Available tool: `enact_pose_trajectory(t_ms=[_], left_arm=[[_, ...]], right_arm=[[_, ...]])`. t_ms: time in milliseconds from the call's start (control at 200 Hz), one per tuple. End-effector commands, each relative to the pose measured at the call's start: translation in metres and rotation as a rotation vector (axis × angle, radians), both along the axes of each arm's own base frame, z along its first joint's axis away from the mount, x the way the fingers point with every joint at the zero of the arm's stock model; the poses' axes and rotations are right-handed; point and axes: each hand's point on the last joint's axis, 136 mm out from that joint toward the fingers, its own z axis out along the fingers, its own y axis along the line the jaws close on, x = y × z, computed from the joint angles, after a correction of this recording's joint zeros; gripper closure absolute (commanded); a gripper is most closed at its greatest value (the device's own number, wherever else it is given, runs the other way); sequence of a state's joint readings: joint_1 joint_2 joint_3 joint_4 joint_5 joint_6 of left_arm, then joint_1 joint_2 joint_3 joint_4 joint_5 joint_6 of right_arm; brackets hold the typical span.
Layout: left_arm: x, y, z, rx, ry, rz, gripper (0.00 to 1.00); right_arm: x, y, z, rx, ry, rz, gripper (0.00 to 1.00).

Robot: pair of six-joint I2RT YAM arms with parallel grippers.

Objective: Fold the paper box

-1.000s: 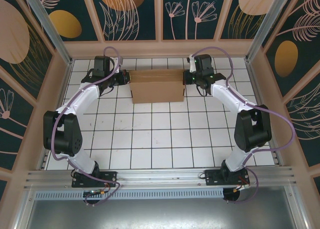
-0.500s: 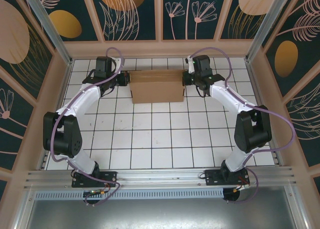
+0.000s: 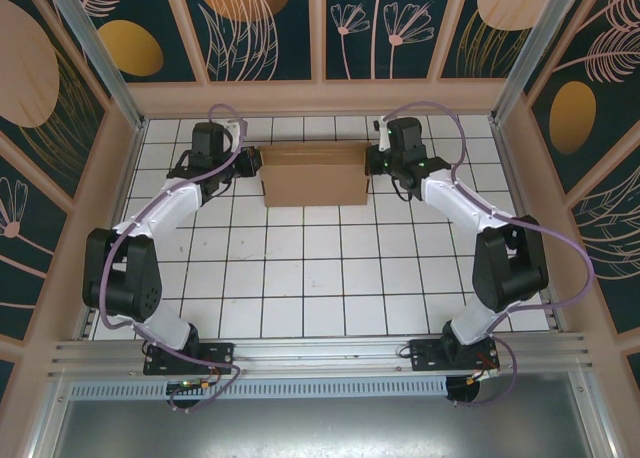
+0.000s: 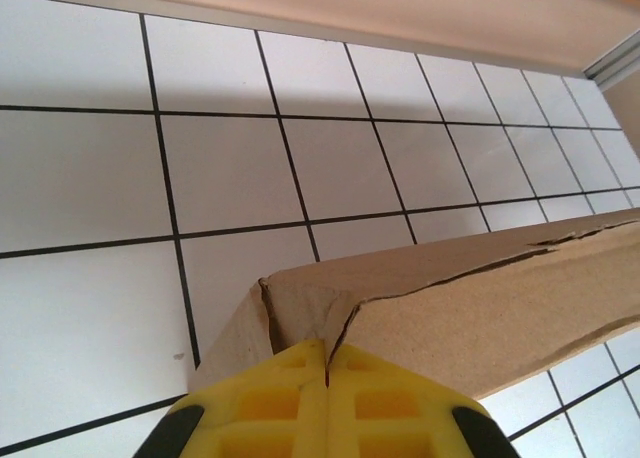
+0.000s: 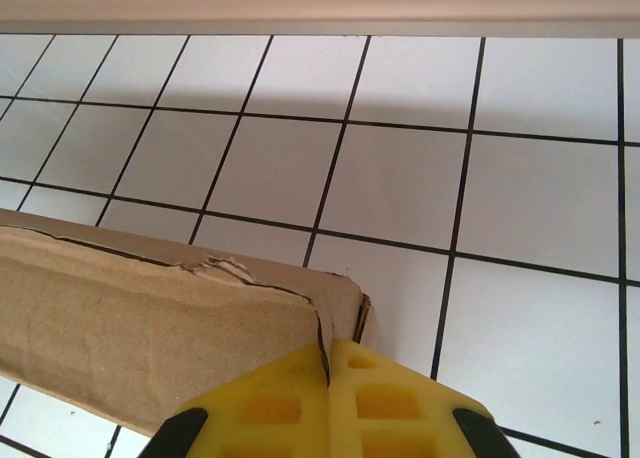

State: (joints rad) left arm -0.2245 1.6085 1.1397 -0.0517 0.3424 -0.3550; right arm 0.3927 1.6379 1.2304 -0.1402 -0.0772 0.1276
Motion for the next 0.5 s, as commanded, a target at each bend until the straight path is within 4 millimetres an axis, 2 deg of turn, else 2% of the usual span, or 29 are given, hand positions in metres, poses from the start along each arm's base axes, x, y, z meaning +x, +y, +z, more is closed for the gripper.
enact_pose_trajectory(t_ms=[0, 125, 220, 255, 270, 300, 495], left_arm=[[-0.033, -0.025, -0.033, -0.112, 0.160, -0.075, 1.00], [-0.038, -0.023, -0.043, -0.124, 0.177, -0.061, 1.00], [-0.043, -0.022, -0.056, -0.124, 0.203, -0.053, 1.00], [-0.042, -0.022, -0.055, -0.129, 0.198, -0.052, 1.00], [-0.047, -0.021, -0.063, -0.125, 0.215, -0.048, 1.00], [-0.049, -0.020, -0.067, -0.124, 0.219, -0.045, 1.00], [-0.054, -0.017, -0.079, -0.088, 0.238, -0.054, 1.00]], right_arm=[[-0.029, 0.016, -0.027, 0.076, 0.135, 0.034, 1.00], [-0.032, 0.012, -0.032, 0.110, 0.127, -0.005, 1.00], [-0.037, 0.005, -0.042, 0.119, 0.119, -0.039, 1.00], [-0.039, 0.003, -0.045, 0.129, 0.114, -0.048, 1.00], [-0.040, 0.003, -0.046, 0.133, 0.112, -0.048, 1.00], [-0.043, 0.003, -0.050, 0.142, 0.115, -0.046, 1.00], [-0.047, 0.006, -0.060, 0.163, 0.122, -0.037, 1.00]])
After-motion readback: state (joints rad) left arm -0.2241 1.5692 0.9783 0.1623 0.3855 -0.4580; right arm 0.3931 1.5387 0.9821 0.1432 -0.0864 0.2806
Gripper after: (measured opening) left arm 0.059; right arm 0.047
